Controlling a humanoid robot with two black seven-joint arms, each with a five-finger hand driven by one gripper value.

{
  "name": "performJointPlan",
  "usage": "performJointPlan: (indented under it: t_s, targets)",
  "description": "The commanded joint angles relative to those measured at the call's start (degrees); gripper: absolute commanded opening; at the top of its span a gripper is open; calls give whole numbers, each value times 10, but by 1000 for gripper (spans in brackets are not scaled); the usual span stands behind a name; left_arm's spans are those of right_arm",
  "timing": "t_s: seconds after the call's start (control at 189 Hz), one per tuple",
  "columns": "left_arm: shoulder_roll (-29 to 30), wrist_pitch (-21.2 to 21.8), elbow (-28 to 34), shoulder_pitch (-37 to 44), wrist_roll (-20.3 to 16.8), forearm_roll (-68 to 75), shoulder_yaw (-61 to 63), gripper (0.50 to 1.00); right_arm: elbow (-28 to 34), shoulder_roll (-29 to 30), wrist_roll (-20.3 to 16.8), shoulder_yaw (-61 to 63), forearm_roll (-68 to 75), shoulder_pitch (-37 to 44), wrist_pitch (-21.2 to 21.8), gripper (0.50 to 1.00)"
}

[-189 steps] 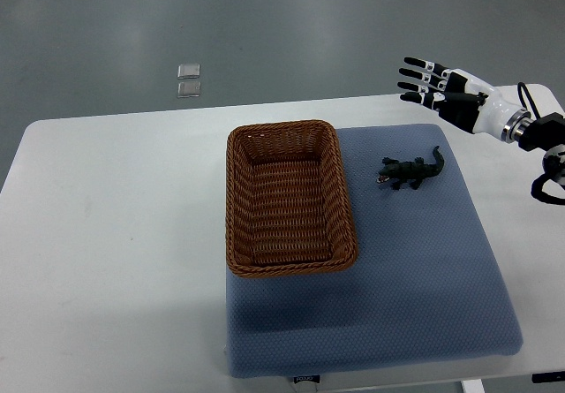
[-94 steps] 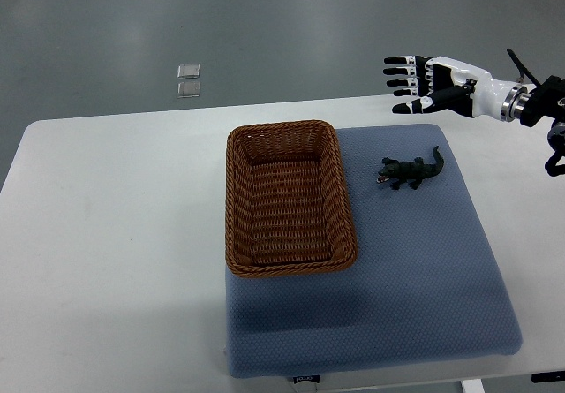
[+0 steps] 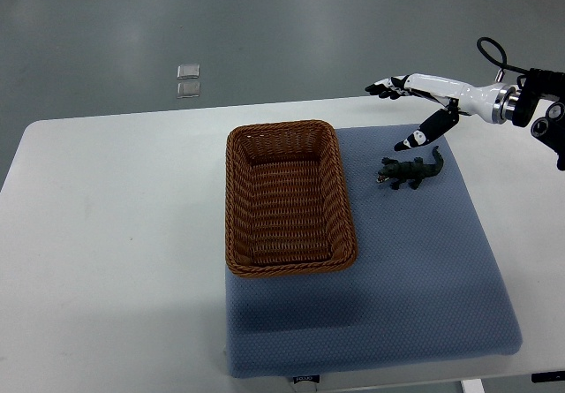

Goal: Place crocodile in brown basket with right hand
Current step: 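Lower the open right hand down onto the dark green crocodile, then close the right hand fingers around the crocodile's body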

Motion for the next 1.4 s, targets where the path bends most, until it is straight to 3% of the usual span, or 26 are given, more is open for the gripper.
performJointPlan:
  t_s: [0.0,0.138,0.439,0.905,1.133,1.392]
  targets:
    - [0,0,0,0,0,0,0,1000,26,-16,9,-50,-48,4,-64,932]
    - [0,0,0,0,0,0,0,1000,40,-33,9,-140,-52,41,-131,932]
    - [0,0,0,0,0,0,0,1000,40,-41,9,-199,-174,60,-207,932]
    - [0,0,0,0,0,0,0,1000,24,-12,9,-300,-208,70,-349,932]
    - [0,0,0,0,0,0,0,1000,-8,10,9,-332,-218,70,-378,932]
    - [0,0,0,0,0,0,0,1000,-24,26,9,-332,-257,70,-380,932]
